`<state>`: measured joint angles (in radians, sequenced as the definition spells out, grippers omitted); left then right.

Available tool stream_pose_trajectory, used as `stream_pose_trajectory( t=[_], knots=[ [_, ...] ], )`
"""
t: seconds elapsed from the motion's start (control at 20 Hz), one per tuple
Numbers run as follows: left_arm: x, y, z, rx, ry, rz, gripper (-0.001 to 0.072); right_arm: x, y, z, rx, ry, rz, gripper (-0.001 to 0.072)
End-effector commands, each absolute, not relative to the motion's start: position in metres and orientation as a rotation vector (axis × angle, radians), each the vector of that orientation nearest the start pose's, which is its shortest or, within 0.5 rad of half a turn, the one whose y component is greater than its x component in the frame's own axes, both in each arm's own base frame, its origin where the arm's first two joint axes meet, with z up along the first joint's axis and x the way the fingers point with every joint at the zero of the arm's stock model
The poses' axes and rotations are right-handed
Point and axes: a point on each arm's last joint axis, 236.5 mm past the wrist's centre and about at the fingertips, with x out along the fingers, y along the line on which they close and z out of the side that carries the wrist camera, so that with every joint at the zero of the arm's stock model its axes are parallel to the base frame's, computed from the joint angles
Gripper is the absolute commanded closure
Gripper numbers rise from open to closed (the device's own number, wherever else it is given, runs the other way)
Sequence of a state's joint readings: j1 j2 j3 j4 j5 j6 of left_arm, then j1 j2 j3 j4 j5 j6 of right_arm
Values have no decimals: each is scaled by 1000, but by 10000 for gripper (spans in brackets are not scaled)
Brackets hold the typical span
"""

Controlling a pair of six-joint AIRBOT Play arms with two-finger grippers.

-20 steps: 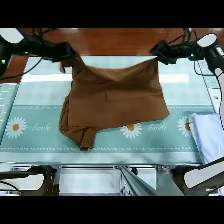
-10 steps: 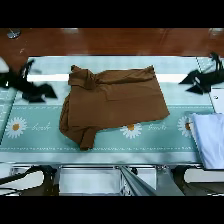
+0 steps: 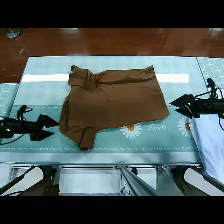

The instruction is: Fold the shirts.

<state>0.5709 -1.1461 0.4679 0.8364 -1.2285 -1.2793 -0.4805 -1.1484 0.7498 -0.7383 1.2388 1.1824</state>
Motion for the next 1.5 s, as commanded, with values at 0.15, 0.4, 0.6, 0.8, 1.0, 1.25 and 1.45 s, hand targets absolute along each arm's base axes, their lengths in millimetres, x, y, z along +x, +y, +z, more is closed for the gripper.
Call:
stream_pose_trajectory(
  t=[0.15,0.4,0.6,0.8,1.0,1.25,1.45],
  knots=[
    [246,-54,-100,-1140,1270,-135,137,315,25,-5,883,1167,247,91],
    [261,-51,-85,-1077,1235,-194,686,306,-16,-26,886,1202,55,91],
    [264,-52,-80,-1065,1231,-217,687,259,-23,-71,865,1397,-90,91],
    [264,-57,-81,-1047,1240,-229,686,272,17,-85,922,1432,48,91],
    [263,-63,-81,-1026,1251,-246,686,315,31,-97,895,1397,54,91],
    [264,-63,-81,-1017,1247,-248,687,353,54,-101,883,1436,104,102],
    [281,-57,-65,-990,1194,-279,687,370,81,-85,772,1438,238,683]
  ],
)
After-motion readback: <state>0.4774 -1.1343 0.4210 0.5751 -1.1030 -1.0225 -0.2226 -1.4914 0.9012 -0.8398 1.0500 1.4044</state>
